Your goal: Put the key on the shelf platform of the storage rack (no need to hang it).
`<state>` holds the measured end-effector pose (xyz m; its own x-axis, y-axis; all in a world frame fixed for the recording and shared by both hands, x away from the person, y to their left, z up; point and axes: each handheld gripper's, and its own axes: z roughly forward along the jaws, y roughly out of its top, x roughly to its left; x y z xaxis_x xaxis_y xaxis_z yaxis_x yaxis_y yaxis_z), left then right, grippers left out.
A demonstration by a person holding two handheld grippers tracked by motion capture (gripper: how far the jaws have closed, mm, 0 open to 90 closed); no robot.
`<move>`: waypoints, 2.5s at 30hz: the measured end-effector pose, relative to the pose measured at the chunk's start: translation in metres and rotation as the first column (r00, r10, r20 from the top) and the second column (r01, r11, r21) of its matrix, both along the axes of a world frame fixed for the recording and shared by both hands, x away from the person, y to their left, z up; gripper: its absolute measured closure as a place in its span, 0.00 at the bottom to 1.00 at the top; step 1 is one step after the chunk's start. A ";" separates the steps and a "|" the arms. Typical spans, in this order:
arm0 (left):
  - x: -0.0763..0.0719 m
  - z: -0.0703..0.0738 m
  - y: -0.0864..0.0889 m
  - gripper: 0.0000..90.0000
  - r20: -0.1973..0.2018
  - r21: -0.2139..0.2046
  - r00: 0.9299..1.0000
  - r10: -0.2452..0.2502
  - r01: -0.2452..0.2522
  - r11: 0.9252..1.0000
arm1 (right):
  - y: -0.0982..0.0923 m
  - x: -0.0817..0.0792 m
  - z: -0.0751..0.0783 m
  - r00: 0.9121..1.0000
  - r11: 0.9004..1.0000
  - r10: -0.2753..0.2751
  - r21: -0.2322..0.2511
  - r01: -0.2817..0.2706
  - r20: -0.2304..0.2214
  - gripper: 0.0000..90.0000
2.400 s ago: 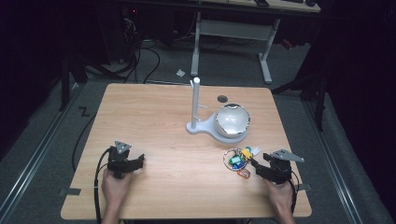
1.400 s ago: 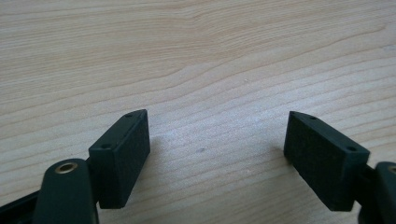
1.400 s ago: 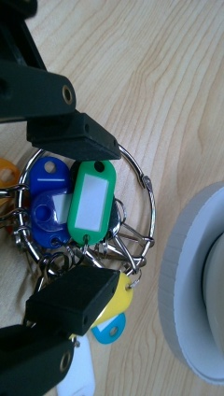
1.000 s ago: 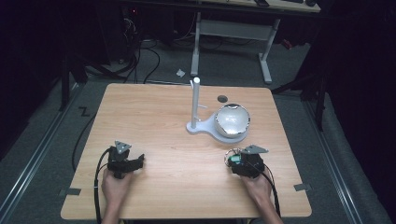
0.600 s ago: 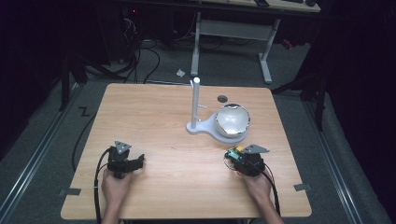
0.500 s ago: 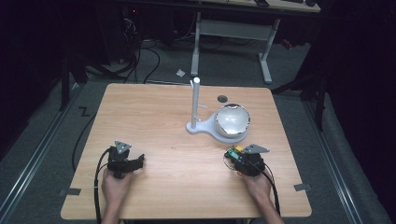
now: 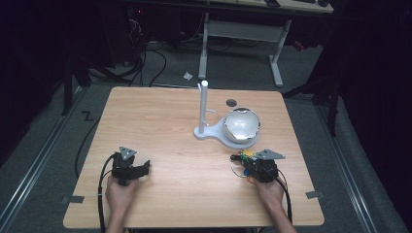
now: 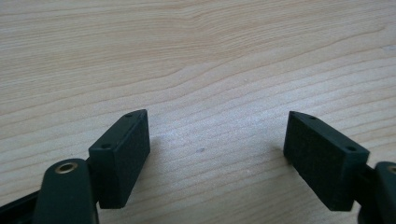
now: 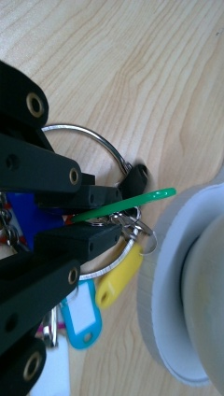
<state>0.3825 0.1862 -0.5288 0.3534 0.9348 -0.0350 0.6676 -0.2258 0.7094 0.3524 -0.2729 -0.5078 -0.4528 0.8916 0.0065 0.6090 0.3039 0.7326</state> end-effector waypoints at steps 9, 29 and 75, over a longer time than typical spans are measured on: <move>0.000 0.000 0.000 0.26 0.000 -0.002 1.000 0.000 0.000 1.000 | -0.001 -0.002 0.000 1.000 1.000 0.013 -0.024 -0.014 -0.006 0.92; 0.000 0.000 0.000 0.26 0.000 -0.001 1.000 0.000 0.000 1.000 | -0.018 -0.014 0.037 0.998 0.999 0.010 0.038 -0.012 0.056 0.92; 0.000 0.000 0.000 0.26 0.000 -0.001 1.000 0.000 0.000 1.000 | -0.043 -0.018 0.143 0.973 0.996 0.021 0.077 -0.040 0.231 0.92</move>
<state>0.3825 0.1863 -0.5288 0.3534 0.9348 -0.0358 0.6676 -0.2252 0.7097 0.3347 -0.3161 -0.3649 -0.4774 0.8782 -0.0293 0.4130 0.2537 0.8747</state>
